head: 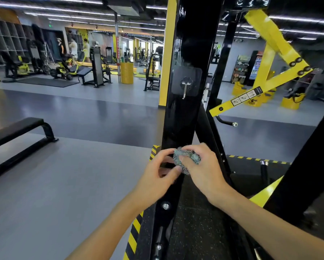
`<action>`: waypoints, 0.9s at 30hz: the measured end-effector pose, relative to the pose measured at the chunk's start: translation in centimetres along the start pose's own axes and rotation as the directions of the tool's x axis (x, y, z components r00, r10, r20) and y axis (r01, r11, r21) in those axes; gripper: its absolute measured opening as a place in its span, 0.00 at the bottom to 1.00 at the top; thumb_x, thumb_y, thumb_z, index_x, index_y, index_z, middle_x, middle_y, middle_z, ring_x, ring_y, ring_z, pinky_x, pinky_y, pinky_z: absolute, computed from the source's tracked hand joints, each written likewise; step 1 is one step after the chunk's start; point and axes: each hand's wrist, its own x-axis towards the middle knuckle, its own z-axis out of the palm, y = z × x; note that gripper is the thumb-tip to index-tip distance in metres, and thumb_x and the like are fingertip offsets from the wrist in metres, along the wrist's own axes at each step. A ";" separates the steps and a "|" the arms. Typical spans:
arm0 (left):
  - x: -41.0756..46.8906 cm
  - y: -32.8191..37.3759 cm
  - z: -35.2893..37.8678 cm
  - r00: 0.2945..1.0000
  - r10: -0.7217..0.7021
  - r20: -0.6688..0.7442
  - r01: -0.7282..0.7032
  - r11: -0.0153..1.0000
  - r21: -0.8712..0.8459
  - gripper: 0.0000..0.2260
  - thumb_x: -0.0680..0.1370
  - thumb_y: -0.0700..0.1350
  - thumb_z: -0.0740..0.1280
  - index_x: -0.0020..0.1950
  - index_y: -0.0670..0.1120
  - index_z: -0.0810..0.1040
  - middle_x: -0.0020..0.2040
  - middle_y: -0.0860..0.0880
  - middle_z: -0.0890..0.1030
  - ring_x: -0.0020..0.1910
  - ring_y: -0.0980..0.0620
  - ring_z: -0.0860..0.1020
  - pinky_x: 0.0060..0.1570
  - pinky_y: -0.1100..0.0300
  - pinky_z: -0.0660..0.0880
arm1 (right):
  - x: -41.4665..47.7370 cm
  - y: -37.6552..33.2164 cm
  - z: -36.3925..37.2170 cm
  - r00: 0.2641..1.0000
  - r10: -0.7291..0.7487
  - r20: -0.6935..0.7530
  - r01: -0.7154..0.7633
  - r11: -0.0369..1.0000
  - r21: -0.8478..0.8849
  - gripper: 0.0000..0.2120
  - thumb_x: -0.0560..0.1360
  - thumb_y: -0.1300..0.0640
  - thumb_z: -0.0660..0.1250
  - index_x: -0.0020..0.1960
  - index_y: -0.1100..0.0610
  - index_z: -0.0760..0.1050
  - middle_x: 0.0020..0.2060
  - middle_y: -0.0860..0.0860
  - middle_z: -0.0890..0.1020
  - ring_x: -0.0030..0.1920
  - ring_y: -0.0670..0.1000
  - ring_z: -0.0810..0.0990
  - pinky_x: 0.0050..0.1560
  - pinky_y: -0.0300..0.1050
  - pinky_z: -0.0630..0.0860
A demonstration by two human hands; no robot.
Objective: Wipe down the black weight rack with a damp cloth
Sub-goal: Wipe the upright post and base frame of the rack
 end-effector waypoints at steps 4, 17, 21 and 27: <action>-0.8 0.3 1.7 0.991 0.124 0.049 -0.128 0.987 0.094 0.28 0.79 0.47 0.69 0.77 0.49 0.64 0.66 0.53 0.72 0.66 0.55 0.74 0.64 0.60 0.74 | -1.3 -1.3 0.1 0.904 0.314 0.289 -0.426 0.684 0.592 0.10 0.81 0.63 0.61 0.59 0.58 0.77 0.53 0.57 0.84 0.55 0.54 0.83 0.56 0.48 0.79; -1.3 1.4 4.0 0.895 0.372 -0.247 -0.201 0.830 0.521 0.24 0.81 0.36 0.64 0.77 0.43 0.65 0.62 0.57 0.69 0.61 0.68 0.71 0.56 0.76 0.68 | -0.6 0.2 -3.2 0.694 -0.032 0.720 -0.484 0.720 0.498 0.30 0.80 0.32 0.45 0.76 0.44 0.64 0.72 0.42 0.71 0.73 0.43 0.66 0.75 0.56 0.59; 1.1 2.5 4.3 0.793 0.387 -0.470 -0.125 0.859 0.497 0.20 0.79 0.37 0.68 0.70 0.47 0.70 0.58 0.64 0.72 0.58 0.75 0.70 0.59 0.78 0.65 | 1.7 2.2 -4.4 0.917 0.199 0.345 -0.361 0.782 0.508 0.14 0.84 0.53 0.57 0.66 0.50 0.76 0.61 0.46 0.81 0.64 0.46 0.77 0.67 0.51 0.73; 4.9 2.3 5.1 0.660 0.596 -0.457 -0.142 0.697 0.703 0.11 0.76 0.35 0.71 0.59 0.38 0.79 0.60 0.49 0.70 0.55 0.68 0.69 0.52 0.75 0.68 | 5.5 4.8 -3.7 0.931 0.128 0.343 -0.297 0.811 0.504 0.22 0.82 0.69 0.53 0.62 0.46 0.76 0.53 0.37 0.83 0.57 0.34 0.78 0.57 0.32 0.74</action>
